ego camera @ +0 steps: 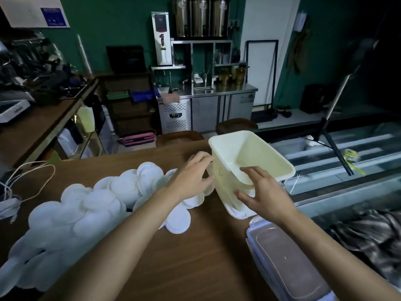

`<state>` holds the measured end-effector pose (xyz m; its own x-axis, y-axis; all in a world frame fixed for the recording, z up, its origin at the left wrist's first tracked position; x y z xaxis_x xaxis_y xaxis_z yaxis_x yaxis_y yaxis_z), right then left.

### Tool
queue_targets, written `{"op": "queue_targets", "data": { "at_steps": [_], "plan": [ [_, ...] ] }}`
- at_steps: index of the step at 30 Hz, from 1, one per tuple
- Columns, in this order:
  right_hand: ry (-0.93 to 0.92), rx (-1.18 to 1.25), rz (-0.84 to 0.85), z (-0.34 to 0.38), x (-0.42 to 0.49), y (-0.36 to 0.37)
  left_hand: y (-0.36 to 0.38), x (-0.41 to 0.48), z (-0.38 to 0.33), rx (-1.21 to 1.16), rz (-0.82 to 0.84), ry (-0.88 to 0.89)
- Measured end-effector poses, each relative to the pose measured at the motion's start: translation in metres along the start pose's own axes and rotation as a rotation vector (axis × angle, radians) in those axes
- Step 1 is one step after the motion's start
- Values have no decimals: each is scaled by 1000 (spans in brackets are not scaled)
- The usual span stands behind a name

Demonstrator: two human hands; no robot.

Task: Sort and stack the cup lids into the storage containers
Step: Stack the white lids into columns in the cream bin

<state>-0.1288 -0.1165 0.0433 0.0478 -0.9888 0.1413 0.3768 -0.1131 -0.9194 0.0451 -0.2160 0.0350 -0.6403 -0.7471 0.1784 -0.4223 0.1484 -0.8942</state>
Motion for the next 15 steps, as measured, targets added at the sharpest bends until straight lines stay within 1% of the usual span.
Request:
{"op": "queue_targets", "data": {
  "at_steps": [4,8,11,15],
  "plan": [
    [86,-73,6,6,26,7,-4,48,19,61,35,82],
    [175,-162,5,9,42,21,2,87,37,187,103,170],
    [229,-283,35,8,48,31,8,105,46,271,128,281],
    [264,-405,50,7,50,35,7,112,43,252,33,402]
  ]
}}
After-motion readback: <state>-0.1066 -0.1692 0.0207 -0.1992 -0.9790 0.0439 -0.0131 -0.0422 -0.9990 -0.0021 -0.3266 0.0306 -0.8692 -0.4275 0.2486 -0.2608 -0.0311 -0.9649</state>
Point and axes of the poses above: each hand's wrist, its own x-axis towards the middle knuckle, its own y-axis out of the palm, z = x × y, the point moved 8 cm from there along x, towards the middle knuckle, and after that the axes turned 7 degrees about z, right-handed, at the moved point
